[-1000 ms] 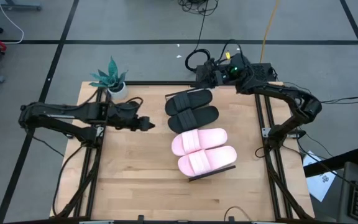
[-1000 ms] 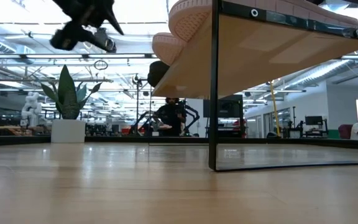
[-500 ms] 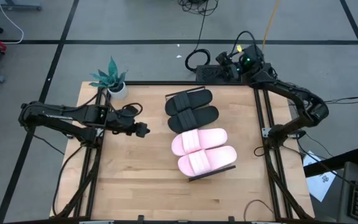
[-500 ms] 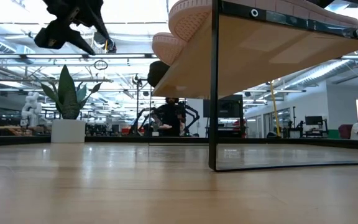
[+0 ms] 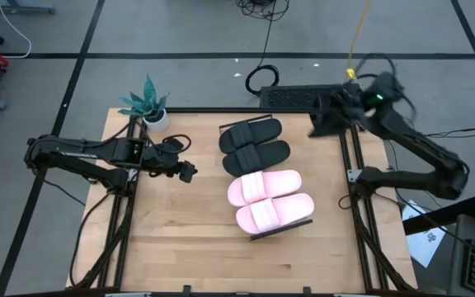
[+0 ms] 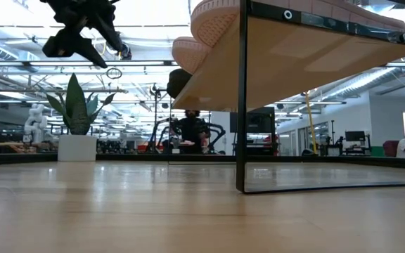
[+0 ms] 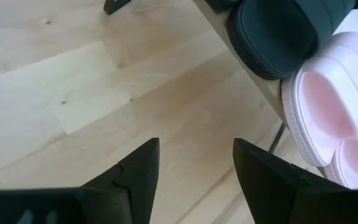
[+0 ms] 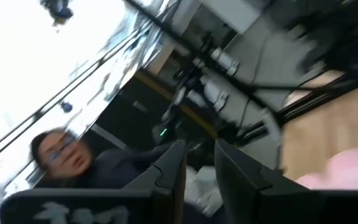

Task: Pick and place slides into the shelf
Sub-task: Adjust the shelf

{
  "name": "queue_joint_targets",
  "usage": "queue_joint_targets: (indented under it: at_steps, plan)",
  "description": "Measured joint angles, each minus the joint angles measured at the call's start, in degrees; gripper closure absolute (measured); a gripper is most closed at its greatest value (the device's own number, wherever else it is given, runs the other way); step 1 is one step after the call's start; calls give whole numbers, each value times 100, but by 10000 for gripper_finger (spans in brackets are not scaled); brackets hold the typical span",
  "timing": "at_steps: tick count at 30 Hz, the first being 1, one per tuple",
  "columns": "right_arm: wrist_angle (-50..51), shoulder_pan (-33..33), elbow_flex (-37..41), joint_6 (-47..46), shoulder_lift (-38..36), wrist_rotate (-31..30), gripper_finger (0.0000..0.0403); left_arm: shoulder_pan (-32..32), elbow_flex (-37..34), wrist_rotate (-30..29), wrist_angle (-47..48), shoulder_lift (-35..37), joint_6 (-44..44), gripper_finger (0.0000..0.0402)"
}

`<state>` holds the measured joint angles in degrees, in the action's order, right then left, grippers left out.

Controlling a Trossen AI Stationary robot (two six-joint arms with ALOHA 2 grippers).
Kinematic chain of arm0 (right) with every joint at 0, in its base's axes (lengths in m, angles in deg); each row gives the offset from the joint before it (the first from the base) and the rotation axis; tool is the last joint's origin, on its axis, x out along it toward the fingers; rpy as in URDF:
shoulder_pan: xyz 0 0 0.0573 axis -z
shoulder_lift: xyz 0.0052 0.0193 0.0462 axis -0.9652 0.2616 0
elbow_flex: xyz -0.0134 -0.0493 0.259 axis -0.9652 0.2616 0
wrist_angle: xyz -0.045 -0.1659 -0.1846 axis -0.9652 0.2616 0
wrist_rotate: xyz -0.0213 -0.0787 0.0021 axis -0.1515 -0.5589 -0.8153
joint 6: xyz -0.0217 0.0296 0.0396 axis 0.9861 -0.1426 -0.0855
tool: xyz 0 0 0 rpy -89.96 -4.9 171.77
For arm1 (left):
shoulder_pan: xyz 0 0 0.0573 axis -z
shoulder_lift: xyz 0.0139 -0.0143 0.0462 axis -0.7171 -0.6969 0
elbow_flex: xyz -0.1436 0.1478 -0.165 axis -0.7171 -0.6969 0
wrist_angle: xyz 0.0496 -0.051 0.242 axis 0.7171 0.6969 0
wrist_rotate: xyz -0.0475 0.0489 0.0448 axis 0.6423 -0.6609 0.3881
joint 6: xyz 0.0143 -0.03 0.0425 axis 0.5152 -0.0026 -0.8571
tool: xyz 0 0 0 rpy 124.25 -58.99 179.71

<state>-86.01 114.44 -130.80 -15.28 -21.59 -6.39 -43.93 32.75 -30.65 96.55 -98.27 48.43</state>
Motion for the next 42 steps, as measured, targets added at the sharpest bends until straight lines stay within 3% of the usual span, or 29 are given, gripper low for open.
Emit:
queue_joint_targets:
  at_steps: [3, 8, 17, 21, 29, 34, 42]
  plan:
    - [561, -504, 0, -1, -582, -129, 330, 0, 0, -2, 0, 3, -47, 199]
    - [1790, -1365, 0, 81, -1429, -956, 330, 17, 0, -4, -57, 4, 49, 198]
    - [6109, -2483, 4, 1207, -2942, -2180, 330, 733, -2, 0, -573, 4, 566, 203]
    - [7294, -2589, 4, 1681, -3516, -2784, 330, 1242, -4, -155, -620, -33, 1112, 209]
    - [7667, -2541, 731, 1723, -4088, -2681, 330, 2170, -4, -1203, -933, -316, 2046, 215]
    - [7592, -2543, 1778, 2384, -4187, -2102, 330, 2430, -6, -1372, -1054, -605, 2450, 215]
    - [7764, -2547, 2796, 3277, -4785, -2119, 330, 2514, -7, -1374, -1046, -807, 2710, 215]
